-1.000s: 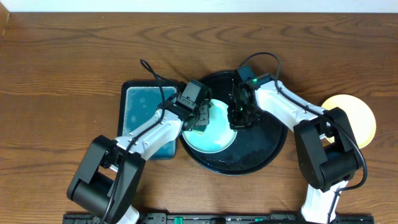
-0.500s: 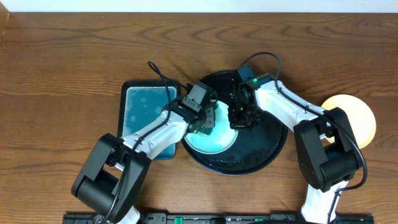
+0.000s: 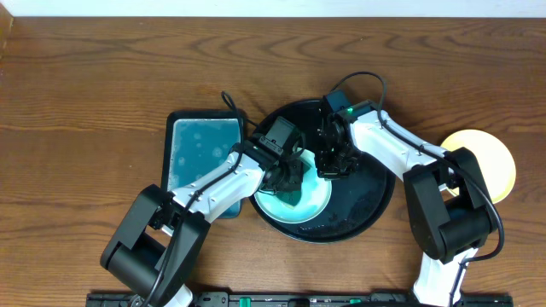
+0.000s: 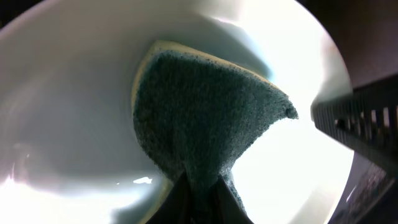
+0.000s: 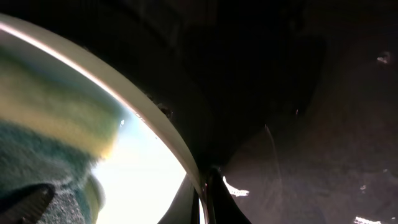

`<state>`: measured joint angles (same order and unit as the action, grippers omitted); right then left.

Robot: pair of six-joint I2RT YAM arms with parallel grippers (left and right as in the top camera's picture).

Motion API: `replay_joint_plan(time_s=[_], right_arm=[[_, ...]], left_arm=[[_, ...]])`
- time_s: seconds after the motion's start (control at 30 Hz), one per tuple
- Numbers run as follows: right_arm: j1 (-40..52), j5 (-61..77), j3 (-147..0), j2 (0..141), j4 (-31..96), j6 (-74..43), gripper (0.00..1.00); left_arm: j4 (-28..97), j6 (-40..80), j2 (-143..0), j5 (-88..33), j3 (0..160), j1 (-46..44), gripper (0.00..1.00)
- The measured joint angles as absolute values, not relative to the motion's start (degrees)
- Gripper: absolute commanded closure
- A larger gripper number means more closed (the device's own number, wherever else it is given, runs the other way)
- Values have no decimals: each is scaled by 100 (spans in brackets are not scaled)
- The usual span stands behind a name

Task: Clean dirty plates on tray and stack at the side

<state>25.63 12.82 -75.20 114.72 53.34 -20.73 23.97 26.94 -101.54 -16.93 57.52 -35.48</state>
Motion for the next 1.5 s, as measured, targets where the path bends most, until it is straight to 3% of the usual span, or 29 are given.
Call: replay_joint_plan(time_s=[0.23, 0.77, 1.1, 1.5], right_arm=[[2563, 1280, -7520, 11472, 5345, -2056, 99], [2580, 1323, -7520, 11472, 5400, -2329, 99], [2580, 1347, -7520, 11472, 5374, -2508, 99], [2578, 1293, -7522, 11469, 5347, -2523, 99]], left_arm=[[2434, 2578, -10154, -1837, 5752, -3470, 92], [2274, 2674, -10160, -2399, 5688, -2259, 92], [1409, 3159, -10226, -2099, 5638, -2456, 92], [1310, 3284, -10235, -2027, 5631, -3256, 92]])
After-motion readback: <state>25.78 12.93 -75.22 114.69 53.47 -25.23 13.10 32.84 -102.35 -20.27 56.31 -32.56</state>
